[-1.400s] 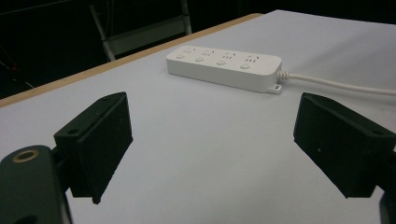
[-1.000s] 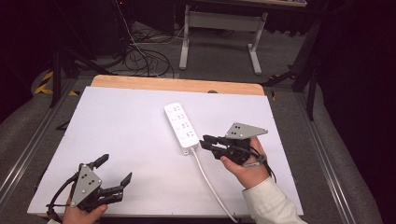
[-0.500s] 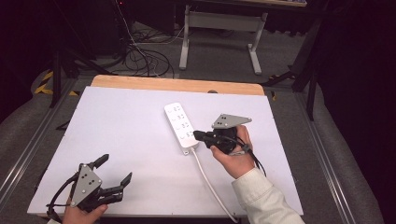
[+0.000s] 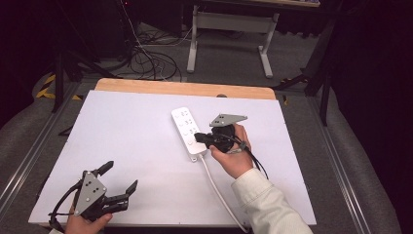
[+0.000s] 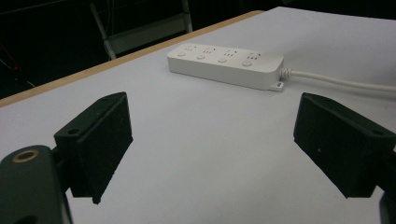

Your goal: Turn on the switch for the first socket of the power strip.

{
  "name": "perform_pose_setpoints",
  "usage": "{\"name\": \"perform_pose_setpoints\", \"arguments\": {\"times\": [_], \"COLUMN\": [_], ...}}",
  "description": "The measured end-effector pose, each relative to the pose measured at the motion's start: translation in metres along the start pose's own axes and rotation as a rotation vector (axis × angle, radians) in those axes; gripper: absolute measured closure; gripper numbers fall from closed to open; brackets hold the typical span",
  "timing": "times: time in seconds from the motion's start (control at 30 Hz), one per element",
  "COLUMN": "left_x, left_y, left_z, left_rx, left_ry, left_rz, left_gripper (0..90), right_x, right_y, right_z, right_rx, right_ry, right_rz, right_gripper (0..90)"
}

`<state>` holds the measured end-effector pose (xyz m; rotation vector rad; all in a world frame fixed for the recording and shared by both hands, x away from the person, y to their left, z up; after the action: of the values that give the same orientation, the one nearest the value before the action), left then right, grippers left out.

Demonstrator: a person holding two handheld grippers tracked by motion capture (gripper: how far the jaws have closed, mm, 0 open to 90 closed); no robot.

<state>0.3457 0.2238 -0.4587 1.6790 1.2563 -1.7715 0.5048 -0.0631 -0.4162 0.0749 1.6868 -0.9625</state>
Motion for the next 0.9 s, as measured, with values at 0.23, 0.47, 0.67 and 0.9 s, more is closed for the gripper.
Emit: {"name": "perform_pose_setpoints", "arguments": {"times": [0.23, 0.47, 0.67, 0.9], "left_x": [0.0, 0.0, 0.001, 0.001], "left_y": [0.0, 0.001, 0.001, 0.001], "left_z": [0.0, 0.001, 0.001, 0.0], "left_rx": [-0.001, 0.0, -0.001, -0.003], "left_ry": [0.002, 0.003, 0.007, 0.017], "left_rz": [-0.002, -0.005, -0.01, -0.012], "left_gripper": [12.4, 12.4, 12.4, 12.5], "right_x": [0.001, 0.004, 0.009, 0.013], "right_y": [0.016, 0.03, 0.042, 0.054], "right_z": [0.002, 0.007, 0.011, 0.012], "right_rx": [0.014, 0.034, 0.043, 0.036], "right_ry": [-0.006, 0.005, 0.006, 0.025], "right_rz": [-0.025, -0.049, -0.071, -0.091], "right_gripper": [90.0, 90.0, 90.0, 90.0]}}
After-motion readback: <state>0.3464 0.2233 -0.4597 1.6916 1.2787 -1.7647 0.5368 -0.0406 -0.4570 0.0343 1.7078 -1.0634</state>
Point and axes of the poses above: each handheld gripper's, and its own axes: y roughly forward along the jaws, x roughly out of its underside, z roughly to its right, the point moved 4 cm from there along y, roughly forward along the jaws, and after that the axes turned 5 degrees about x, right-handed, at the moved point
